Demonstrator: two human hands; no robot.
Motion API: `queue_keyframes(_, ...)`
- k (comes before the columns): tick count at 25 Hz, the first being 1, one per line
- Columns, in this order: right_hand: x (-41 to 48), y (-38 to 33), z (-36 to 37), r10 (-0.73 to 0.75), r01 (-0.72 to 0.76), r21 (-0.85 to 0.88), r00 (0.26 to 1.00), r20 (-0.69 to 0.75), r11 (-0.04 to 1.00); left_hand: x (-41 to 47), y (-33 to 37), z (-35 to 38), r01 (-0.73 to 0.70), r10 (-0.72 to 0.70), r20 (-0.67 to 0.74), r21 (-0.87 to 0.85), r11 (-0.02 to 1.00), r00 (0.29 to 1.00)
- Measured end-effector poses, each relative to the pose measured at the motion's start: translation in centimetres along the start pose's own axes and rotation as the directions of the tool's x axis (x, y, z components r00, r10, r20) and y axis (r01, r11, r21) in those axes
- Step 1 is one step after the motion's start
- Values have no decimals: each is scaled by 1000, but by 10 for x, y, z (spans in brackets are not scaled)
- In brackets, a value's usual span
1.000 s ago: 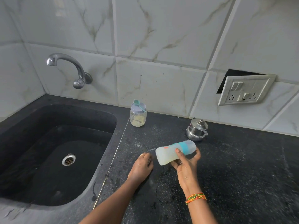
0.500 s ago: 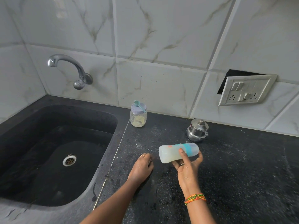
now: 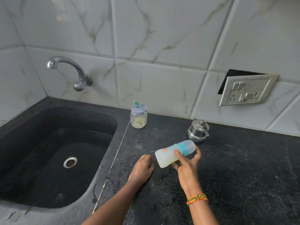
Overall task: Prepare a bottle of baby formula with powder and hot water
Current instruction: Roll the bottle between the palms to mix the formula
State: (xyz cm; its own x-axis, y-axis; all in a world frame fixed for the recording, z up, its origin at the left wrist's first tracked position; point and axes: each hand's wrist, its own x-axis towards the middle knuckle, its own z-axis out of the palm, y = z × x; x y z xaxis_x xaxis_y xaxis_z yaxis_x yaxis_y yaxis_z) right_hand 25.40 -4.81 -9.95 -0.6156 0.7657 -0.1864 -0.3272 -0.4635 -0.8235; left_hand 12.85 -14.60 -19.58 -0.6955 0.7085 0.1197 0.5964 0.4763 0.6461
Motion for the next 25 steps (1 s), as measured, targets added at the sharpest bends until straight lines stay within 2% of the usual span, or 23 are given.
queue_keyframes(2,2,-2,2,8,-8,-9,1000,2,1000,0,-1,1,3,-3,0,2,1000,1000)
queue_keyframes(5,2,-5,5,-10,20,-133,997,81,991,1,-1,0,13,-13,9,17,1000,1000)
queue_keyframes(10,7,-15,12,-30,63,-229,989,142,971,0,1,-1,18,-19,21,11,1000,1000)
queue_keyframes(12,5,-14,13,-3,37,-204,986,166,978,1,-2,1,8,-8,28,-8,1000,1000)
queue_keyframes(15,6,-11,13,-4,15,-88,993,114,996,1,0,0,10,-11,20,6,1000,1000)
queue_keyframes(19,5,-13,14,30,3,-160,978,205,987,-1,1,-3,4,-2,42,-59,998,999)
queue_keyframes(25,4,-40,28,-47,111,-211,956,288,971,-1,3,-3,14,-13,46,-28,999,999)
